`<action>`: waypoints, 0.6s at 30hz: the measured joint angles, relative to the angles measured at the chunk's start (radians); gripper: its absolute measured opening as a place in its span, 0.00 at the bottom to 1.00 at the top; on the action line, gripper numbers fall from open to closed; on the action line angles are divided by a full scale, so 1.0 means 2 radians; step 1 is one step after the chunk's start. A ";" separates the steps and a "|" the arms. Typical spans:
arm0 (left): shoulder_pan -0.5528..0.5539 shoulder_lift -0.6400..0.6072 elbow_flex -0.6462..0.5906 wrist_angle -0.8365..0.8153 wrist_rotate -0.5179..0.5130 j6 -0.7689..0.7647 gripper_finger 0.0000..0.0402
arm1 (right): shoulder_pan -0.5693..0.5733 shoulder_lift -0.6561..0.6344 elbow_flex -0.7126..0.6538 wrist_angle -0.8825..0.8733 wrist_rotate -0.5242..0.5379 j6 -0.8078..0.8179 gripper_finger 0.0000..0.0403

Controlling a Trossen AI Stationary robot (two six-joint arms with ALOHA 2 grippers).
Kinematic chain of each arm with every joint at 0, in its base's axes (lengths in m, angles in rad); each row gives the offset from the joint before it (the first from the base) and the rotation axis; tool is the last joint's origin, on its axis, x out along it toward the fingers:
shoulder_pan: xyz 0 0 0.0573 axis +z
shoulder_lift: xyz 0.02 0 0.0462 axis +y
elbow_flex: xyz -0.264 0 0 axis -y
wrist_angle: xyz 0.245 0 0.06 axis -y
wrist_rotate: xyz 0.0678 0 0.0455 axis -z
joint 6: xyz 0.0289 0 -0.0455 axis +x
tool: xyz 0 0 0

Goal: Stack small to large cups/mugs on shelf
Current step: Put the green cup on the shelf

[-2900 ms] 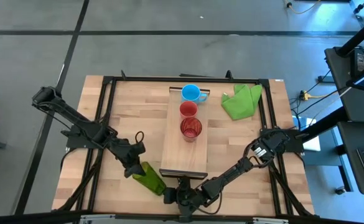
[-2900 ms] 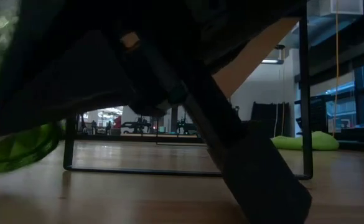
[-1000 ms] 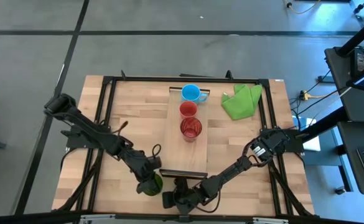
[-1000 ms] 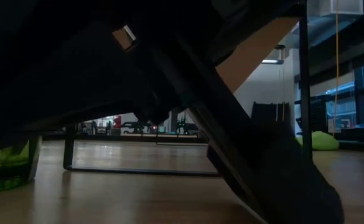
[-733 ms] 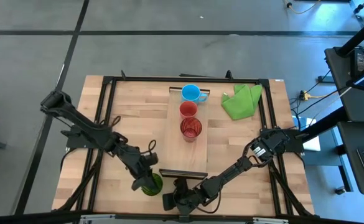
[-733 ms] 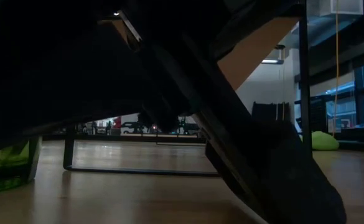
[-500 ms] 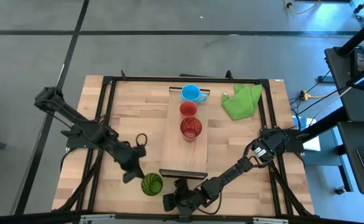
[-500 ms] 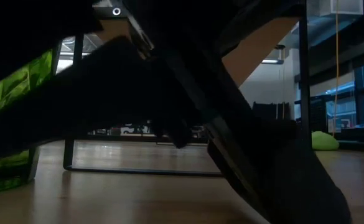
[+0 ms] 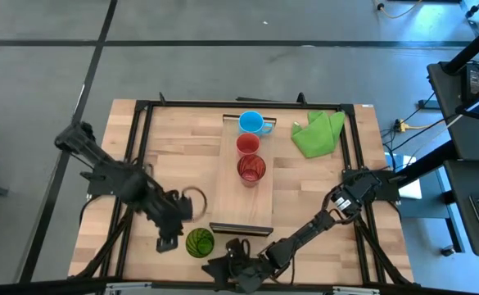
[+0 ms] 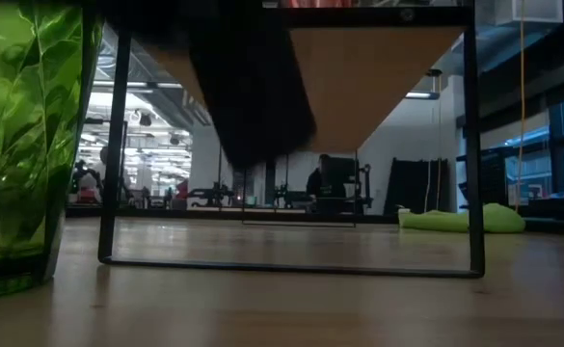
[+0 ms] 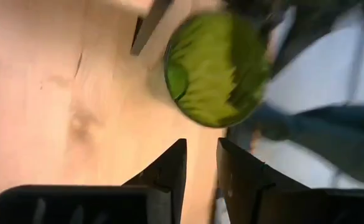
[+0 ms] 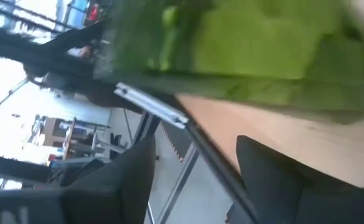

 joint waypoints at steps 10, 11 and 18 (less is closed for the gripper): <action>-0.011 0.060 0.025 -0.022 -0.034 0.033 0.21 | 0.021 -0.002 0.044 -0.050 -0.007 -0.039 0.58; -0.011 0.060 0.025 -0.022 -0.049 0.033 0.21 | 0.024 -0.002 0.044 -0.051 -0.008 -0.039 0.58; 0.002 0.058 0.025 -0.015 -0.081 0.018 0.21 | 0.034 -0.002 0.045 -0.063 -0.004 -0.036 0.58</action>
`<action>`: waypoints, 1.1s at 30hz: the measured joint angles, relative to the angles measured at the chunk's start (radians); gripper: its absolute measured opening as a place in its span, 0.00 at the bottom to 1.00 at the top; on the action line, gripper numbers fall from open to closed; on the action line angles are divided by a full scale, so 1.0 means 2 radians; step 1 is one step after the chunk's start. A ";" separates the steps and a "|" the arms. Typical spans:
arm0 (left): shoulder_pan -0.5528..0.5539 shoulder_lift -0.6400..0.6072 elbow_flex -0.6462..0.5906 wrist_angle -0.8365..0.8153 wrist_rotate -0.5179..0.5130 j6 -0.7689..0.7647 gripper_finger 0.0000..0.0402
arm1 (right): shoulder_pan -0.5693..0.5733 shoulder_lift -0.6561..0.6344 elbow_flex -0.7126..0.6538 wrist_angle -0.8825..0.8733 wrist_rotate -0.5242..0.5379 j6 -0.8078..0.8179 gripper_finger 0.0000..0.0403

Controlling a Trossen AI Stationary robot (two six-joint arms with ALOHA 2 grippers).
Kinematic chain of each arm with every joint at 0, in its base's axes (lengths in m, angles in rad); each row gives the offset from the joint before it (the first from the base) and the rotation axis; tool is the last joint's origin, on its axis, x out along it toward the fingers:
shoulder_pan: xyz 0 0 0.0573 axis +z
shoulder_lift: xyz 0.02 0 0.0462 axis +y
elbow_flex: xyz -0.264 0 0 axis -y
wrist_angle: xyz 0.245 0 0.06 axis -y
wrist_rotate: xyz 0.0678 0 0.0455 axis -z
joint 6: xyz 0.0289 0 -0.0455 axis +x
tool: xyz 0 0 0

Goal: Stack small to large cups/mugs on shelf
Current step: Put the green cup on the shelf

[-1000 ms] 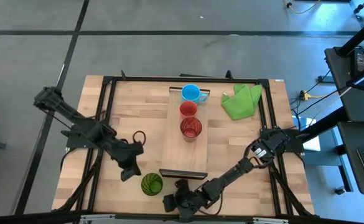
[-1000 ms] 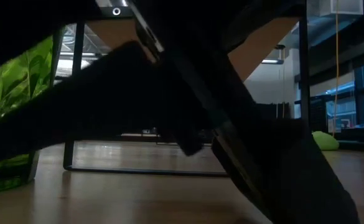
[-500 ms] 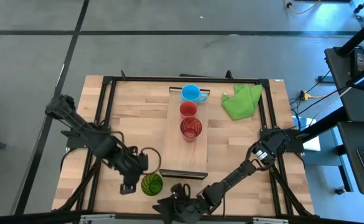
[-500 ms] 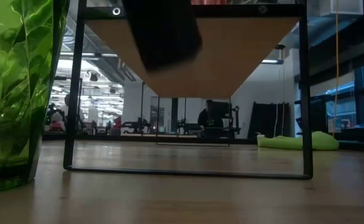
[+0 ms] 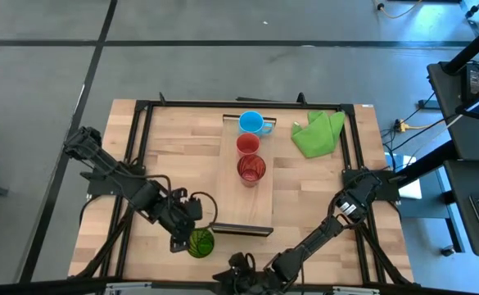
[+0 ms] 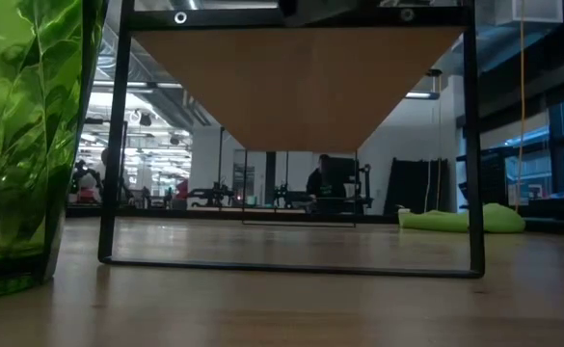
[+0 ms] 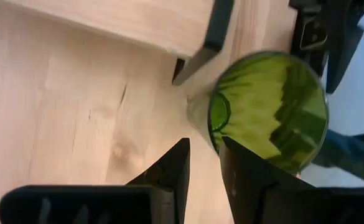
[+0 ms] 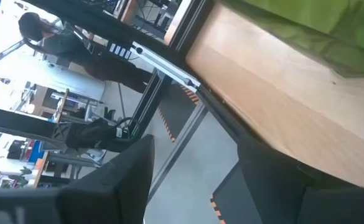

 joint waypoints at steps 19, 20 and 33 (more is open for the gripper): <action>0.011 0.049 0.000 0.014 0.004 0.031 0.21 | 0.002 -0.001 0.000 -0.006 0.025 0.000 0.58; 0.011 0.051 0.000 0.014 0.004 0.035 0.21 | 0.003 -0.001 0.000 -0.006 0.027 0.000 0.58; 0.011 0.058 0.000 0.015 0.021 0.071 0.19 | 0.010 -0.002 0.001 -0.006 0.036 0.002 0.58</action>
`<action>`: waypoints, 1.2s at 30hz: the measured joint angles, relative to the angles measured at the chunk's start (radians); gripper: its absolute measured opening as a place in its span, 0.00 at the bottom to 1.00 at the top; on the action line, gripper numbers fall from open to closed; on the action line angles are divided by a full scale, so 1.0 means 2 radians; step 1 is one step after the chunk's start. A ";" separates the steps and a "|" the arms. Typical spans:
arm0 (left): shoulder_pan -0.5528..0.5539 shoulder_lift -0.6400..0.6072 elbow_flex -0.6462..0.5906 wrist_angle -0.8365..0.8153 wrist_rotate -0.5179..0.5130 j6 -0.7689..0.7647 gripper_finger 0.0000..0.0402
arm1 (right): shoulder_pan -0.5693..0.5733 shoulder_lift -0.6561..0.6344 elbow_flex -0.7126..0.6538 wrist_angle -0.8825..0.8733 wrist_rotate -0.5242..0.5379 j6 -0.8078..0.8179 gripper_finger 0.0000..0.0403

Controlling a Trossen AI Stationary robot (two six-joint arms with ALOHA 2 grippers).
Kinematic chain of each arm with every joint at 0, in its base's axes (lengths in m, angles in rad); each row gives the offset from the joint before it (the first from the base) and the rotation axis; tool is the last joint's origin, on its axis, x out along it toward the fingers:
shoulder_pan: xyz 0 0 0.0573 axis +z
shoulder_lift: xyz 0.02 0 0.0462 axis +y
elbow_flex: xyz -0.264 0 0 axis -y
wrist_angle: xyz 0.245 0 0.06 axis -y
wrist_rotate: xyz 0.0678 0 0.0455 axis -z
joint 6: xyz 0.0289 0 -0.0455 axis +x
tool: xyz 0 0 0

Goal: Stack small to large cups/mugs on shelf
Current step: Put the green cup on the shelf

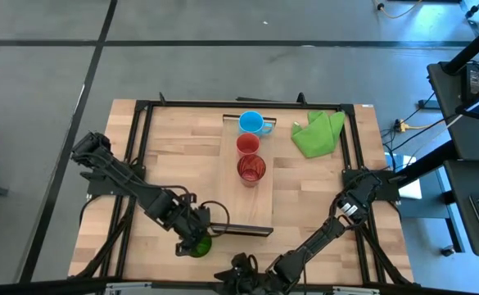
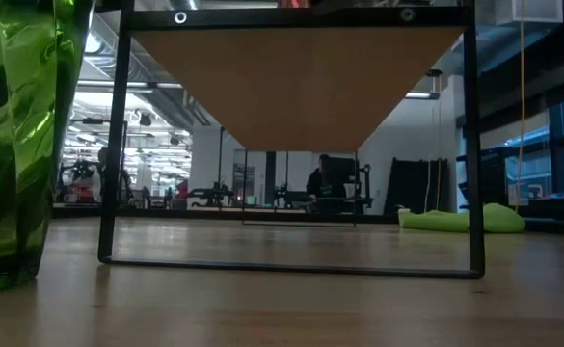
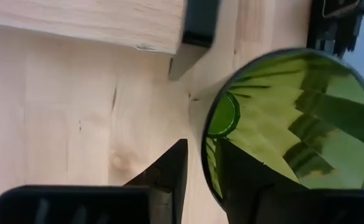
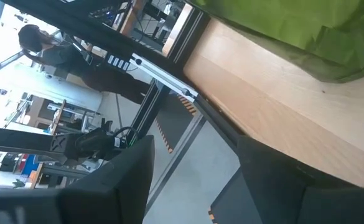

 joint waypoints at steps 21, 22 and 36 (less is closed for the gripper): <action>0.036 0.007 0.156 -0.156 0.068 0.063 0.01 | 0.048 0.000 0.000 0.003 0.153 0.052 0.58; 0.041 0.007 0.187 -0.174 0.079 0.058 0.01 | 0.050 0.000 0.000 0.003 0.159 0.053 0.58; 0.102 0.014 0.418 -0.267 -0.028 -0.041 0.00 | 0.072 0.000 0.000 -0.037 0.281 0.117 0.54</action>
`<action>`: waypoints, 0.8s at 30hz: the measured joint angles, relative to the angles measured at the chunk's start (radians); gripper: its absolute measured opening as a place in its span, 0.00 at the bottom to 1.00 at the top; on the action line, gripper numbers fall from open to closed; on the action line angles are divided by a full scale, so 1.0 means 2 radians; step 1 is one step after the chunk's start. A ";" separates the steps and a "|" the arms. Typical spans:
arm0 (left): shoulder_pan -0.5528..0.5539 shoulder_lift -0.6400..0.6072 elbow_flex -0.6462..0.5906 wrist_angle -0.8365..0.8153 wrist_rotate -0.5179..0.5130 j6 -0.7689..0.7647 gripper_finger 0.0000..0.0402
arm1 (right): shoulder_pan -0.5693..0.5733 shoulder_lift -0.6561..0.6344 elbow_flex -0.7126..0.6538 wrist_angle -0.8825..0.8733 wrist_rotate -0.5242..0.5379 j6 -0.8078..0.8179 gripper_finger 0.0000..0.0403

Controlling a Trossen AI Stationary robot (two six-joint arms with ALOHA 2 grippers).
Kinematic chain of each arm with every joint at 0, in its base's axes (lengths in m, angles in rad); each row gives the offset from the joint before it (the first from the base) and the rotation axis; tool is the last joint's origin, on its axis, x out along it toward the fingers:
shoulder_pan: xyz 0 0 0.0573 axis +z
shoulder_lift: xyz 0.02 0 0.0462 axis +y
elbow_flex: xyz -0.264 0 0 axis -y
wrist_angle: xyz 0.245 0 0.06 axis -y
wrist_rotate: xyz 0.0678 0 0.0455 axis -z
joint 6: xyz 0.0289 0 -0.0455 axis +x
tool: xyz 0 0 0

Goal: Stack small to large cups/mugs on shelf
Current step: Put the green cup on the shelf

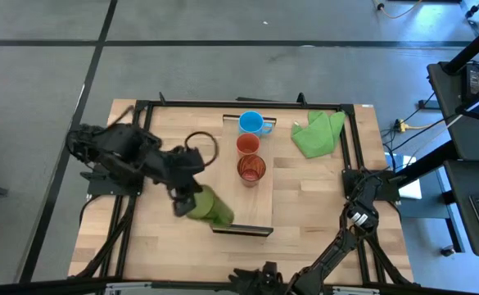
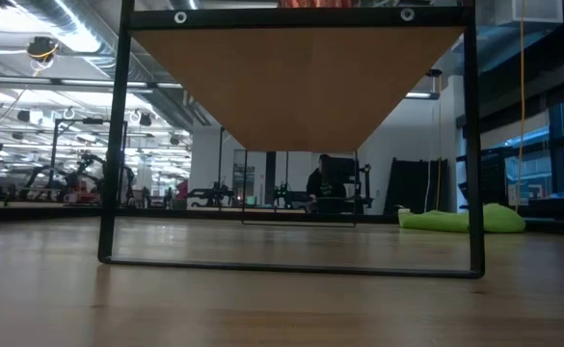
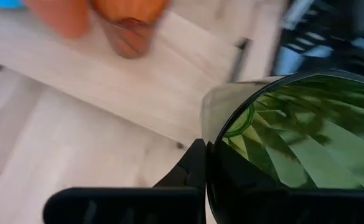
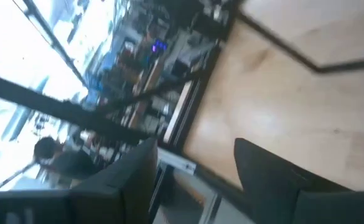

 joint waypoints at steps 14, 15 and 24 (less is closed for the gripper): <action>0.088 0.072 -0.001 0.000 0.050 0.075 0.00 | 0.016 -0.091 0.000 -0.139 0.092 0.000 0.32; 0.093 0.074 -0.001 0.004 0.052 0.080 0.00 | 0.016 -0.098 0.000 -0.151 0.102 0.000 0.32; 0.123 0.076 -0.001 0.043 0.056 0.100 0.00 | 0.007 -0.182 0.000 -0.352 0.098 0.005 0.06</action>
